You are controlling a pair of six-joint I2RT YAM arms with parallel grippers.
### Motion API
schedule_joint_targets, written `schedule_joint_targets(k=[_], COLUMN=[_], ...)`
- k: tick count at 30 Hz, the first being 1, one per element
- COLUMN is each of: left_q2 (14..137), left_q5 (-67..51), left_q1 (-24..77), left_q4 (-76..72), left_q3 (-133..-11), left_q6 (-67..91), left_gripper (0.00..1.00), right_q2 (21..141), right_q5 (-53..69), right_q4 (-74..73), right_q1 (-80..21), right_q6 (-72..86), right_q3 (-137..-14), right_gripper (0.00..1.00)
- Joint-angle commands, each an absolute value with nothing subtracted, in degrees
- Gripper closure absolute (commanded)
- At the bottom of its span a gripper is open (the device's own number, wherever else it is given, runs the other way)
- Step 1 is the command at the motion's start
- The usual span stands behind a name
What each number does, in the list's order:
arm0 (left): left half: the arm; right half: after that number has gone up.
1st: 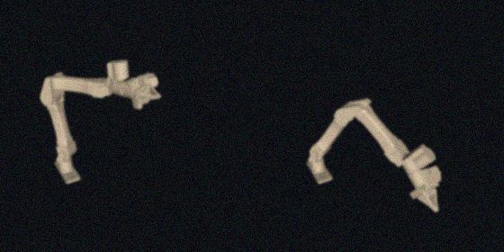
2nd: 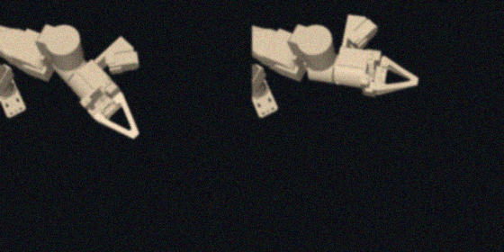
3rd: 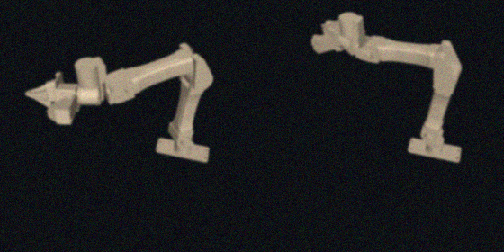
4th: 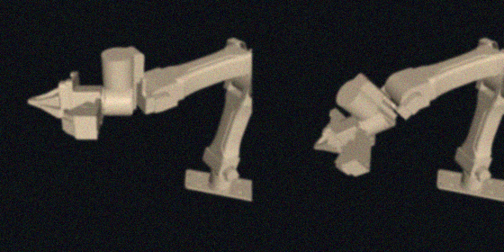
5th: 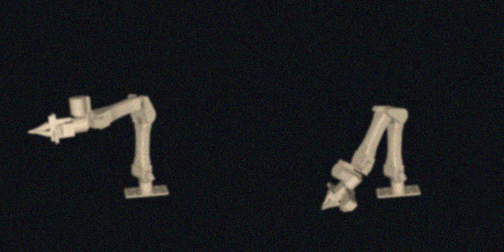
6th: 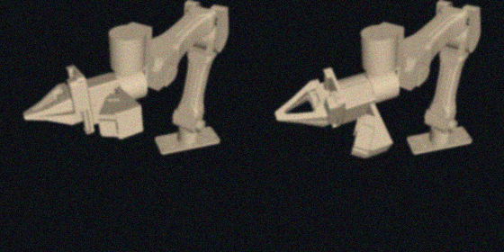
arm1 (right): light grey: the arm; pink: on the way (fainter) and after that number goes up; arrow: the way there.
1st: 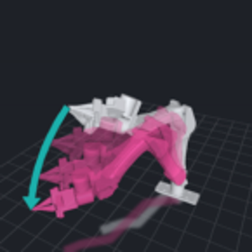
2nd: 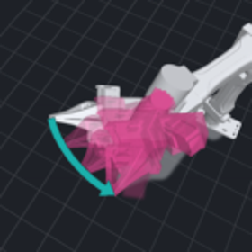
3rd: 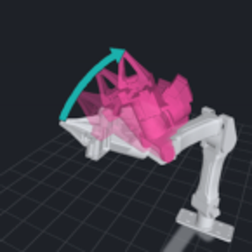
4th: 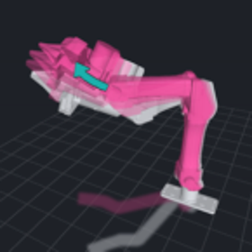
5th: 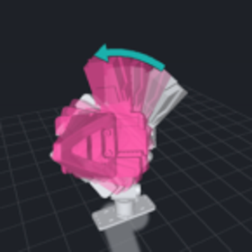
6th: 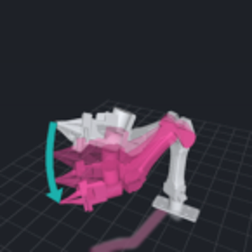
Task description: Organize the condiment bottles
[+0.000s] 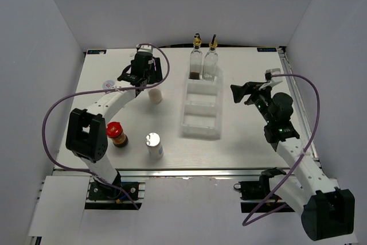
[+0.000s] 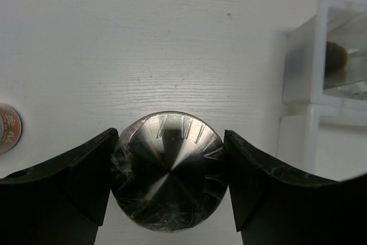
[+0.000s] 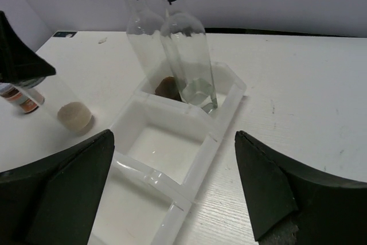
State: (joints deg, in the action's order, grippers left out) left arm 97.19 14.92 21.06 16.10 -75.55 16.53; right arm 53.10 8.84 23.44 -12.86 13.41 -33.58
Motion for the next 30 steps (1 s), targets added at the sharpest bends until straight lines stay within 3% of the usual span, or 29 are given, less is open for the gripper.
schedule_joint_targets(k=[1,14,27,29,30], left_q2=[89.74,89.21,101.59,103.44,104.06], left_q5=[12.30,12.48,13.88,14.32,14.59], left_q1=[24.77,38.14,40.25,40.25,40.43], left_q4=[12.66,6.86,5.53,6.06,6.41], left_q3=[-80.33,-83.67,-90.00,-90.79,-90.96], left_q6=[15.83,14.85,14.59,14.50,14.59], left_gripper=[1.00,1.00,1.00,0.92,0.73], right_q2=[49.41,46.84,47.64,47.55,47.37], right_q5=[1.59,-3.61,-3.60,-2.56,-1.77], right_q4=[23.38,22.85,23.29,23.47,23.55], right_q1=[-12.66,-12.66,-12.66,-12.66,-12.66], right_q6=[14.77,14.68,12.92,12.40,12.13], right_q3=[-31.12,-28.74,-28.30,-28.21,-28.21], right_gripper=[0.11,0.11,0.11,0.11,0.11])
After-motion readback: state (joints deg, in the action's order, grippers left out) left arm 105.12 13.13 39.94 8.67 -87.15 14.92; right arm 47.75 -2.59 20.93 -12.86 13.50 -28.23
